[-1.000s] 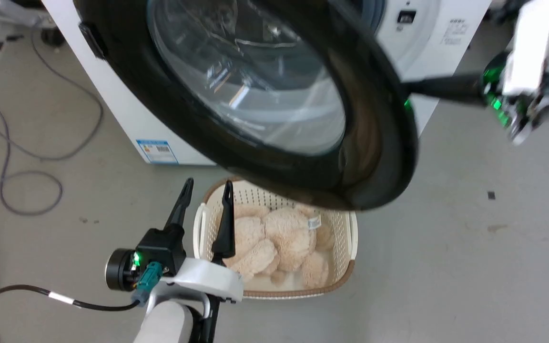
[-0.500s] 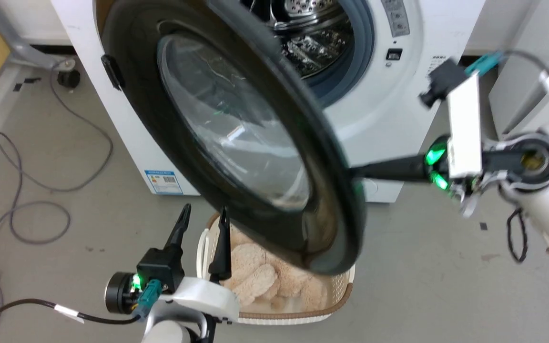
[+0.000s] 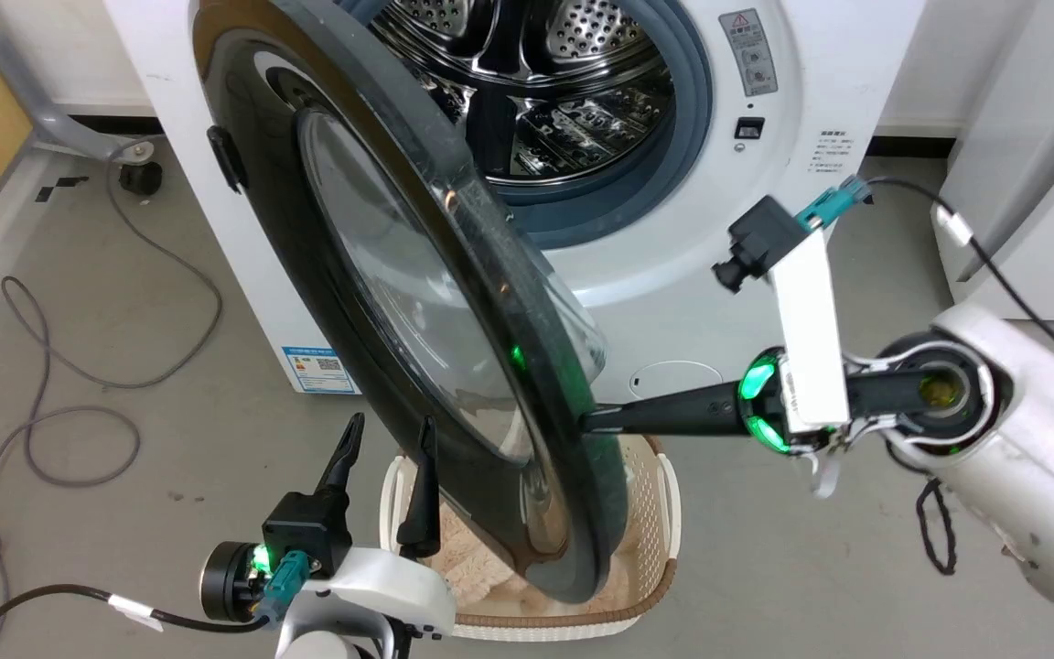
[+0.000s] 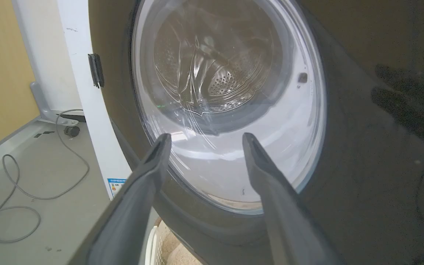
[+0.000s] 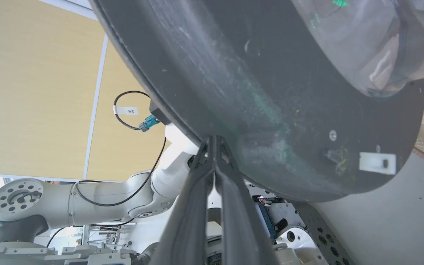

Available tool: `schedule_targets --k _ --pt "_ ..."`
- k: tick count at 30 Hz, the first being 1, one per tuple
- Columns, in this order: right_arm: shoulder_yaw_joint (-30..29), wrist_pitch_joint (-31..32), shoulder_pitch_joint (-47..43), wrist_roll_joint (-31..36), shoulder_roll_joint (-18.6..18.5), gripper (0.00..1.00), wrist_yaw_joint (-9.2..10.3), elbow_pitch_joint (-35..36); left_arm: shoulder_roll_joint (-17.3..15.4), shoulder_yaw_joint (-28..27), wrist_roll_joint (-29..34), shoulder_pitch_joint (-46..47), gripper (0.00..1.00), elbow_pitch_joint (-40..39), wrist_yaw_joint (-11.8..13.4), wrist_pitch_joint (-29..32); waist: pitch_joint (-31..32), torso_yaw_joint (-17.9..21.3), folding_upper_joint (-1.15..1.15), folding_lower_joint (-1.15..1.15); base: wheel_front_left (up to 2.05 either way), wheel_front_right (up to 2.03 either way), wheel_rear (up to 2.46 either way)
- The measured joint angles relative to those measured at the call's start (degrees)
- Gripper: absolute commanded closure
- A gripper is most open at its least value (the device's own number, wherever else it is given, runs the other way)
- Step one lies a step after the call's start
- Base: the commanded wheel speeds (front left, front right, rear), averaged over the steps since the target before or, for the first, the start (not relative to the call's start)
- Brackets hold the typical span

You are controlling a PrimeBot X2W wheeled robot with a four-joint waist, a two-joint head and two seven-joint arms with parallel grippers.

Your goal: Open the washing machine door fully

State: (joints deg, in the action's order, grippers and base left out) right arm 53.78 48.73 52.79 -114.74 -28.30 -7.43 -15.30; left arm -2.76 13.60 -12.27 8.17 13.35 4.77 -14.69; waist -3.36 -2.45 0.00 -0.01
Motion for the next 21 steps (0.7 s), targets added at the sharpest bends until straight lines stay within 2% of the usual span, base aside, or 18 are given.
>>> schedule_targets --k 6,10,11,12,13,17,21 --pt "1.2 -6.2 -0.9 -1.7 -0.2 1.0 0.0 3.0 0.0 0.1 0.0 -0.2 0.0 0.3 0.0 0.0 0.8 -0.5 0.0 0.0 0.0 0.0 0.0" --pt "-1.1 -15.7 -4.6 0.5 -1.5 1.0 -0.01 5.5 0.0 0.0 0.0 -1.2 0.0 0.5 0.0 0.0 1.4 -0.5 0.0 0.0 0.0 0.0 0.0" --pt "-2.0 -18.8 -6.1 1.3 -1.8 0.66 -0.01 5.8 0.0 -0.1 0.0 -1.3 0.0 0.5 0.1 0.0 1.5 -0.5 0.0 0.01 0.0 0.0 0.0" --pt "-2.9 -21.6 -7.8 2.1 -2.4 0.09 0.0 6.3 0.0 0.0 0.0 -1.4 0.0 0.5 0.1 0.0 1.6 -0.4 0.0 0.0 0.0 0.0 0.0" --pt "-3.8 -24.3 -9.6 2.5 -2.8 0.0 -0.01 6.7 0.0 -0.1 0.0 -1.4 0.0 0.5 0.1 0.0 1.8 -0.4 0.0 0.0 0.0 0.0 0.0" --pt "-6.3 -37.9 -16.8 8.0 -5.1 0.0 -0.01 6.4 0.0 -0.2 0.0 -1.5 0.0 1.1 0.0 0.0 2.2 -0.5 0.0 0.01 0.0 0.0 0.0" --pt "-7.7 -51.9 -24.0 10.4 -5.4 0.0 0.0 2.0 -0.1 -0.8 0.0 -2.4 0.0 1.5 -0.1 0.0 3.0 -0.1 0.0 0.01 0.0 0.0 0.0"
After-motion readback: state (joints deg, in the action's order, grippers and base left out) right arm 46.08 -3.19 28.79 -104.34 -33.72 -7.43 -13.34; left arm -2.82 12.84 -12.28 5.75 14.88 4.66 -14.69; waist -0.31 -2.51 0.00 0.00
